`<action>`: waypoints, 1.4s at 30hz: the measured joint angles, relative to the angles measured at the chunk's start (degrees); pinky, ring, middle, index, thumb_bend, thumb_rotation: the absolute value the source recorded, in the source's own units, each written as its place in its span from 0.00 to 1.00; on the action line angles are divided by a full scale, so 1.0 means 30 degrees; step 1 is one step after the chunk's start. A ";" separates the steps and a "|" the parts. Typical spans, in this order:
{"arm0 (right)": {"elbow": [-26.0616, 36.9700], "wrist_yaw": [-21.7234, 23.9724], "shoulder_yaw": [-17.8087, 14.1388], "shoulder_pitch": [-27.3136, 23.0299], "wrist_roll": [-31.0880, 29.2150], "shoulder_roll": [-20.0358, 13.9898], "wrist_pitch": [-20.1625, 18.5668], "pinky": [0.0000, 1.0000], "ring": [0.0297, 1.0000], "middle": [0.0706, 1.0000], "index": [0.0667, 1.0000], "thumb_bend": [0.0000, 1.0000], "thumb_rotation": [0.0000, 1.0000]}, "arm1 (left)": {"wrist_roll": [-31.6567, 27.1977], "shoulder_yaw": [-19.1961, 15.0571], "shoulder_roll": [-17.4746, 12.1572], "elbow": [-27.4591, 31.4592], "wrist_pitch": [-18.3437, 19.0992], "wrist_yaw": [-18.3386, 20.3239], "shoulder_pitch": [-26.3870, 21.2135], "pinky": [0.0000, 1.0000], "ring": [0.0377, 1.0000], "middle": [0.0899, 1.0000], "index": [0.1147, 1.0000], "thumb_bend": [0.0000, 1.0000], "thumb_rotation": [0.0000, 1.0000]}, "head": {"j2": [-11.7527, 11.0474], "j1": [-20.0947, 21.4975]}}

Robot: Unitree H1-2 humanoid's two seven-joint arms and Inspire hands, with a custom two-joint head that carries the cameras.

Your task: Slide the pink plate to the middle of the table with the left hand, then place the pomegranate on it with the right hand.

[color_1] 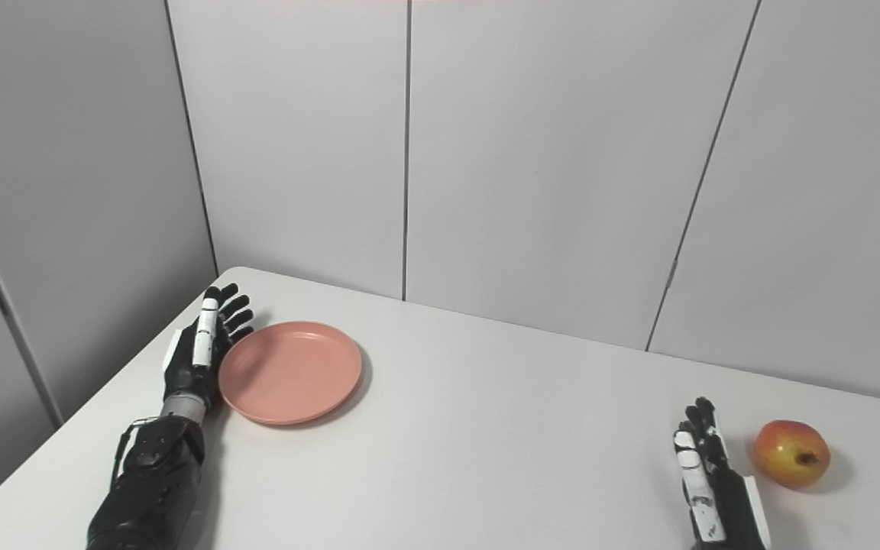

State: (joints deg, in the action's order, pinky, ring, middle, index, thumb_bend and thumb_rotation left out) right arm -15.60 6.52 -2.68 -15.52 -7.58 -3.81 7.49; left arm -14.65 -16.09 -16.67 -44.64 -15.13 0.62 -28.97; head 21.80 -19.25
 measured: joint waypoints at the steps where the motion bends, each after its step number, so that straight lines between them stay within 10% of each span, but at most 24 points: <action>1: 0.0002 0.0000 0.0004 0.0000 -0.0003 0.0004 0.0000 1.00 1.00 1.00 1.00 0.46 0.81 | -0.0005 0.0051 0.0068 0.0101 0.0140 0.0085 0.0001 0.83 0.85 0.85 0.82 0.58 1.00 | 0.0000 0.0058; 42: -0.0312 -0.0178 0.0157 -0.0228 0.0432 0.0116 -0.0001 1.00 0.99 1.00 1.00 0.52 0.82 | 0.0788 0.2325 0.4183 0.6427 0.4614 -0.0254 0.1760 0.90 0.90 0.89 0.88 0.56 1.00 | 0.1170 0.2195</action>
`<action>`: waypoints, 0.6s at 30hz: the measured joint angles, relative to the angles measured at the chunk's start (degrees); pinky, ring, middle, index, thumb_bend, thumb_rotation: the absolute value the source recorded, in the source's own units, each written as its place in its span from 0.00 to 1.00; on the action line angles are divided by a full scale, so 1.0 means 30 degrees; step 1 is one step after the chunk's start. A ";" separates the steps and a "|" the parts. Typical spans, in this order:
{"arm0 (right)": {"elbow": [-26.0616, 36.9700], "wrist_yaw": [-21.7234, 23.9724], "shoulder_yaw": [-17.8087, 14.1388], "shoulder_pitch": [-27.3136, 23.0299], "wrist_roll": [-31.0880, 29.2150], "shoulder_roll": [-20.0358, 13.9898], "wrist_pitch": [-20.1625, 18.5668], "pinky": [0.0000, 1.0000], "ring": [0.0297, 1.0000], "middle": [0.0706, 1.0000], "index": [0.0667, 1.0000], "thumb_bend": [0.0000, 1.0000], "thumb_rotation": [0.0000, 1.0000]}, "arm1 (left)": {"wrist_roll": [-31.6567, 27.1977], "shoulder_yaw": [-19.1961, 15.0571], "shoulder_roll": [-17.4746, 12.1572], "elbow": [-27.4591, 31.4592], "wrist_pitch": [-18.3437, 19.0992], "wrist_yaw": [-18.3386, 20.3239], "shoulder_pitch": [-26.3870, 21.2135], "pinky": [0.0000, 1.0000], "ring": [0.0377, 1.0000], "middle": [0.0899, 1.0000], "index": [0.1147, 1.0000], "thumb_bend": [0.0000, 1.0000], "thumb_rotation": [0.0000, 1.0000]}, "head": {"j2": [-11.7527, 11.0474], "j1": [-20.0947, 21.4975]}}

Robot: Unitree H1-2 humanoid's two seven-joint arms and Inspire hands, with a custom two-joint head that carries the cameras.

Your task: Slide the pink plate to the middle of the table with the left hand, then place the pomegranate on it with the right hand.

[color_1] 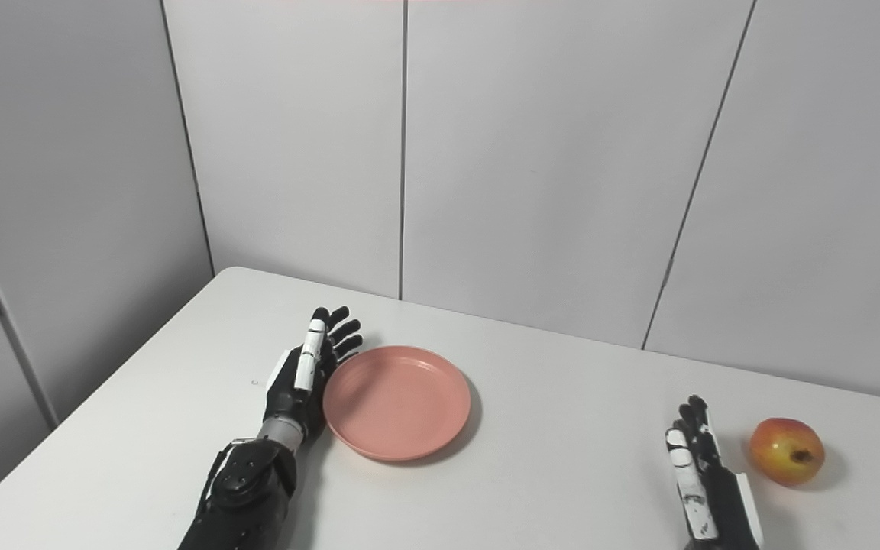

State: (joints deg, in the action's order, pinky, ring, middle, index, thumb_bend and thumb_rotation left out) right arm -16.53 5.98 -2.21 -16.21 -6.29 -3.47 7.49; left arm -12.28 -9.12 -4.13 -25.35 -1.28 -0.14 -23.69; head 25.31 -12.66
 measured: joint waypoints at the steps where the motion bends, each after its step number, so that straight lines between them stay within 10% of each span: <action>1: -0.0009 -0.0020 0.0012 -0.0009 0.0055 -0.0004 -0.0001 1.00 0.99 1.00 1.00 0.52 0.83 | 0.0026 0.0087 0.0047 0.0068 0.0040 0.0023 0.0034 0.90 0.91 0.90 0.89 0.57 1.00 | 0.0146 0.0263; 18: 0.0298 -0.0363 0.0462 0.0044 0.1020 0.0579 -0.0648 1.00 1.00 1.00 1.00 0.59 0.81 | 0.0040 0.0727 0.0108 0.1453 0.1060 0.0624 0.0727 0.90 0.91 0.91 0.89 0.54 1.00 | 0.0880 0.3020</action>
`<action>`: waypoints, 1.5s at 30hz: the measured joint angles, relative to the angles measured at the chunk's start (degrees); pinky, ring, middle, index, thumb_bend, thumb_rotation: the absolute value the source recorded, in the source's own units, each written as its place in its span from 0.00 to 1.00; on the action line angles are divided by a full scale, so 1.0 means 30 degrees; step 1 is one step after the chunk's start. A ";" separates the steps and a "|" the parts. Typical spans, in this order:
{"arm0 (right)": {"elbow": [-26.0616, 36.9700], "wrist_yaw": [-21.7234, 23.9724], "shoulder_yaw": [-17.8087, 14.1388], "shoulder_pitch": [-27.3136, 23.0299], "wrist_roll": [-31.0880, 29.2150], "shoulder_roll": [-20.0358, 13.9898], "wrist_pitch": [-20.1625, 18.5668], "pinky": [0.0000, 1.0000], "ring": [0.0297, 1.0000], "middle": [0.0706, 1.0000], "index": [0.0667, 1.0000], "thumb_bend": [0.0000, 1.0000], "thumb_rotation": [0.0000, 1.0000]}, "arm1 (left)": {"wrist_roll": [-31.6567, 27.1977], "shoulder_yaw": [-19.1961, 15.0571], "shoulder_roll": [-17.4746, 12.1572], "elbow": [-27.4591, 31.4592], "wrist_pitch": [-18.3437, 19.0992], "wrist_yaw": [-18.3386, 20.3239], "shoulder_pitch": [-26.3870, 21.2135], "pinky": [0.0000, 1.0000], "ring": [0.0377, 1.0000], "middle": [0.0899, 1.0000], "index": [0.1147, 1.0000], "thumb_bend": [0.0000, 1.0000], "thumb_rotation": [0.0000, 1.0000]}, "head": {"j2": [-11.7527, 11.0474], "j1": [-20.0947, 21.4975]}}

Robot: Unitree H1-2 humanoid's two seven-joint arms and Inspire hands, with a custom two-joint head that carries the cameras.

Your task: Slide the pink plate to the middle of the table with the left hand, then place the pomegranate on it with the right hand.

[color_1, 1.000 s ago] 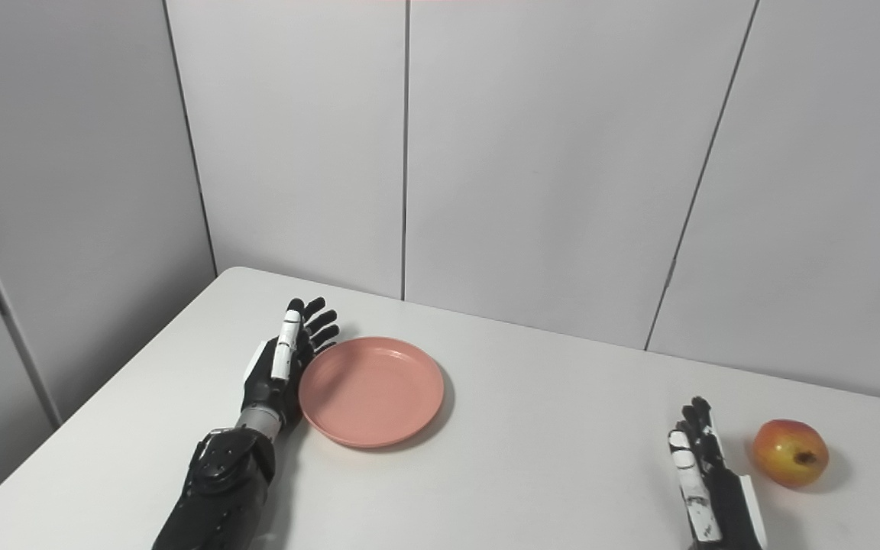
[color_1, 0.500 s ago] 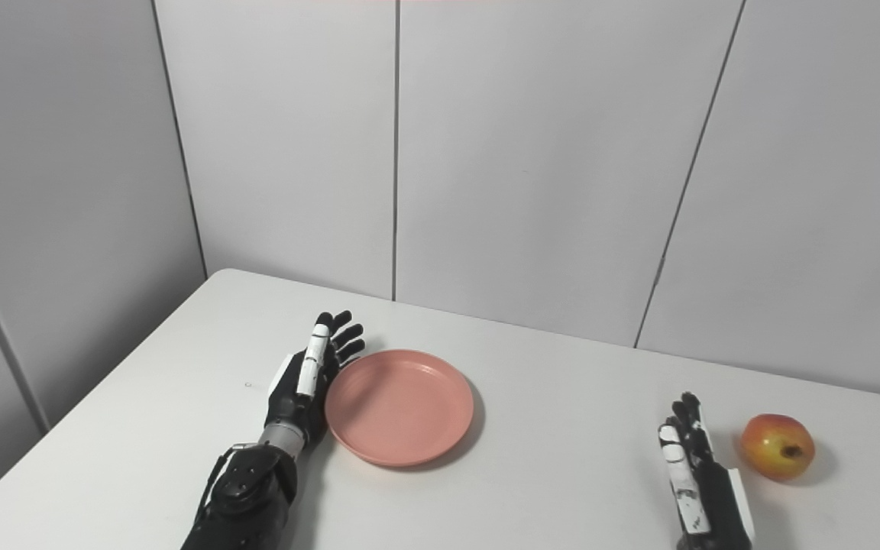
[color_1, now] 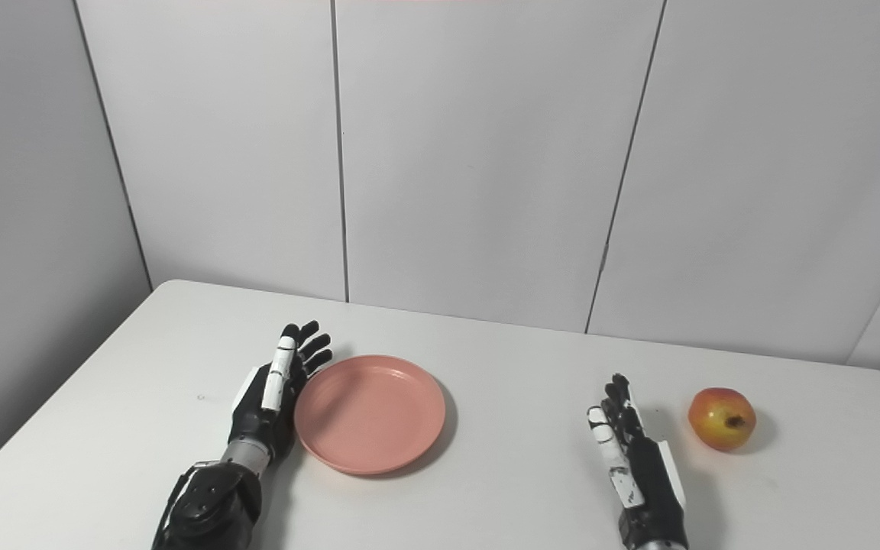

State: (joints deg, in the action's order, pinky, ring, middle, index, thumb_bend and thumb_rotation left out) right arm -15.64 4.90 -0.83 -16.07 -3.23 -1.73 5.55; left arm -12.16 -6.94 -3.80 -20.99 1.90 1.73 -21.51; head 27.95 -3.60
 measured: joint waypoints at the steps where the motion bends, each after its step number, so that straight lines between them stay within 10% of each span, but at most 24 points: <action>1: 0.0004 -0.0090 0.0029 0.0000 0.0054 0.0020 -0.0039 0.99 0.99 1.00 1.00 0.58 0.81 | 0.0000 0.0023 0.0040 0.0056 0.0036 0.0099 0.0053 0.89 0.91 0.91 0.89 0.54 1.00 | 0.0029 0.0232; 21: -0.0050 -0.1077 0.0757 -0.0066 0.1470 0.0745 -0.0067 0.93 0.96 0.99 1.00 0.61 0.84 | 0.0334 0.0925 -0.0278 0.1154 0.0726 0.1558 0.0854 0.91 0.93 0.94 0.92 0.55 1.00 | 0.0205 0.4128; 45: -0.0287 -0.1059 0.0834 -0.0231 0.1471 0.1002 -0.0058 0.92 0.95 0.98 1.00 0.58 0.85 | 0.0360 0.1952 0.0618 0.2500 0.1173 0.2050 0.1786 0.91 0.93 0.94 0.92 0.52 1.00 | 0.0293 0.4278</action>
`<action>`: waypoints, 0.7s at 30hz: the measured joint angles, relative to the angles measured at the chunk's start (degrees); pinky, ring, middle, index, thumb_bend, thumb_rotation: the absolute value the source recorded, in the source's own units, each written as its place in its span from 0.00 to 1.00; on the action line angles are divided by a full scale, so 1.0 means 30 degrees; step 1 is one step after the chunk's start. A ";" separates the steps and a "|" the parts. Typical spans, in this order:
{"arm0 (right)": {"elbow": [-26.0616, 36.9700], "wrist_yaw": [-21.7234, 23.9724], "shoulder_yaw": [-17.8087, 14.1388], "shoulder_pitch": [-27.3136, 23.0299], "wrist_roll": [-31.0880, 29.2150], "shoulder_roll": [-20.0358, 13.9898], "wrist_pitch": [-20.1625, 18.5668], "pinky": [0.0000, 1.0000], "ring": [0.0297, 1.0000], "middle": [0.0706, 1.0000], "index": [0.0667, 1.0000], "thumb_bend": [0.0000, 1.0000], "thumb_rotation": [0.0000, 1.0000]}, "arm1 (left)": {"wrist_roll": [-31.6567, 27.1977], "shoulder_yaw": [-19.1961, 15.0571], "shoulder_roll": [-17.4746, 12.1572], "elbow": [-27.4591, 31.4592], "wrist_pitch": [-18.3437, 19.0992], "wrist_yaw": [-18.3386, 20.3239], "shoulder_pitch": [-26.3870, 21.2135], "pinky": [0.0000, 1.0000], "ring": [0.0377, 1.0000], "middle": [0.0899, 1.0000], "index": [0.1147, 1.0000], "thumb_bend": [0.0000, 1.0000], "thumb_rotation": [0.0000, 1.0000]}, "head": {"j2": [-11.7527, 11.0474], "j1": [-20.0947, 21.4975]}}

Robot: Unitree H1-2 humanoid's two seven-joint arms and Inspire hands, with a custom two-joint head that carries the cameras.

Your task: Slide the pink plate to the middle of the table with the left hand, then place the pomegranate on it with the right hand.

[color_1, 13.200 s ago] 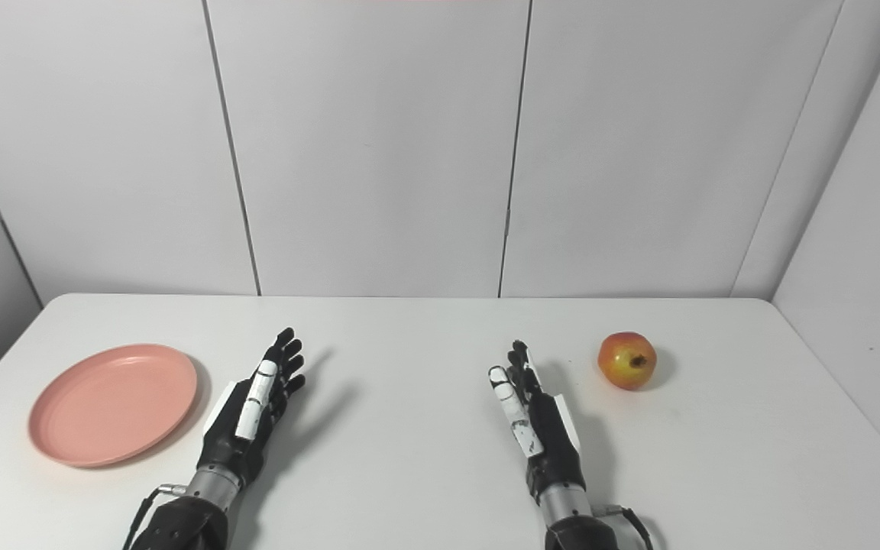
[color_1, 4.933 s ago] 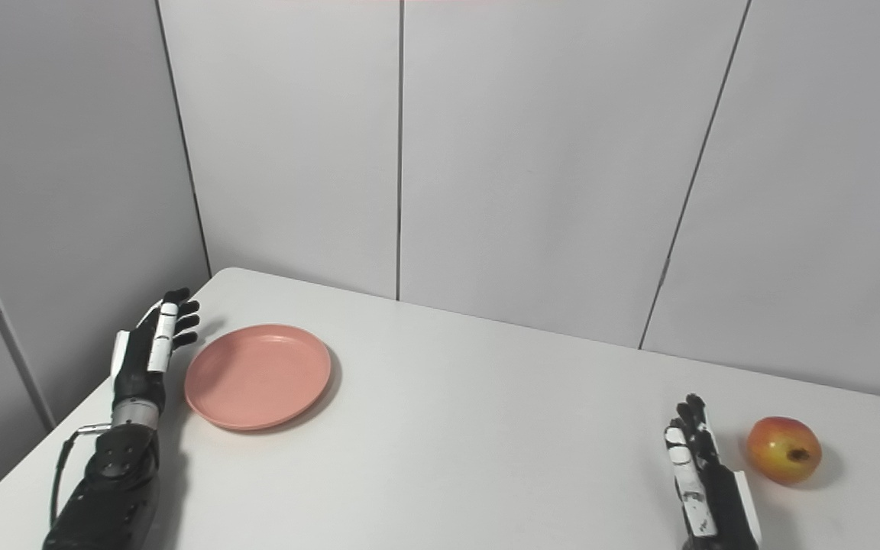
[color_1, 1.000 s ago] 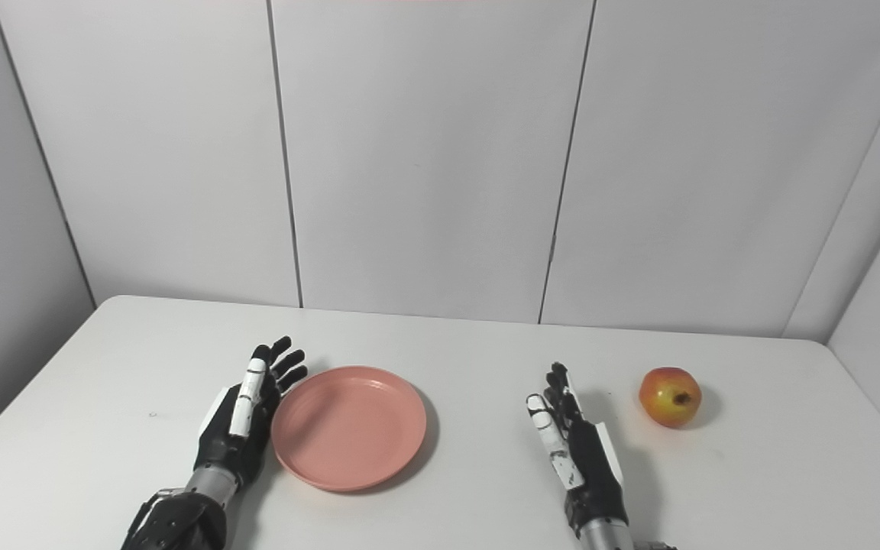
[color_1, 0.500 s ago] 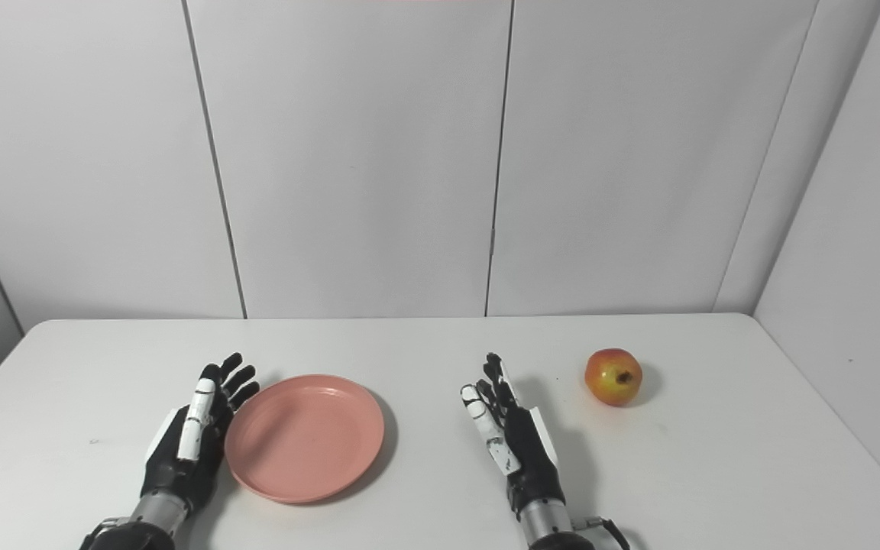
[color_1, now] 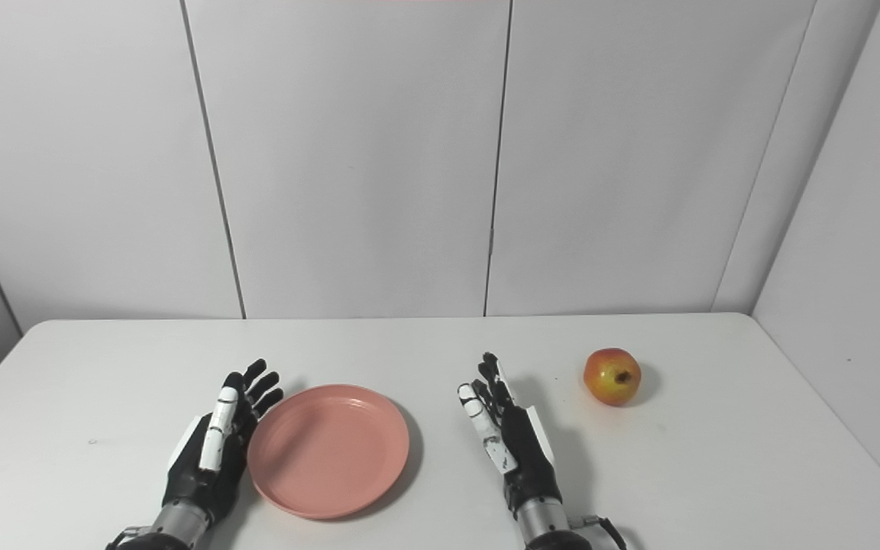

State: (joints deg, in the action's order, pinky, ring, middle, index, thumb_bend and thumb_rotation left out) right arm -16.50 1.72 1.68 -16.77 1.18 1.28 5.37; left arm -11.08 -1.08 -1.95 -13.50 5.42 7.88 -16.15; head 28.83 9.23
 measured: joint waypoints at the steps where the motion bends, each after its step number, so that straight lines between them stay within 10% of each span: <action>1: 0.0003 0.0001 -0.0001 0.0006 0.0000 -0.0009 0.0000 0.92 0.95 0.98 1.00 0.59 0.84 | -0.0011 -0.0008 0.0090 0.0020 -0.0010 -0.0001 0.0033 0.90 0.93 0.93 0.92 0.52 1.00 | 0.0058 -0.0029; 21: 0.0360 0.0058 0.0005 0.0230 -0.0041 -0.0298 -0.0014 0.93 0.95 0.98 1.00 0.63 0.84 | 0.0002 0.0937 0.0761 0.0484 -0.0075 0.0636 0.0456 0.96 0.98 0.98 0.98 0.53 1.00 | 0.0732 -0.1114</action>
State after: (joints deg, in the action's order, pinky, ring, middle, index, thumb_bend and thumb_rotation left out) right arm -15.42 1.89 1.69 -16.08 1.06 0.38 5.33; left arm -11.08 1.73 0.33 -12.04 5.19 9.78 -14.78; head 31.03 5.89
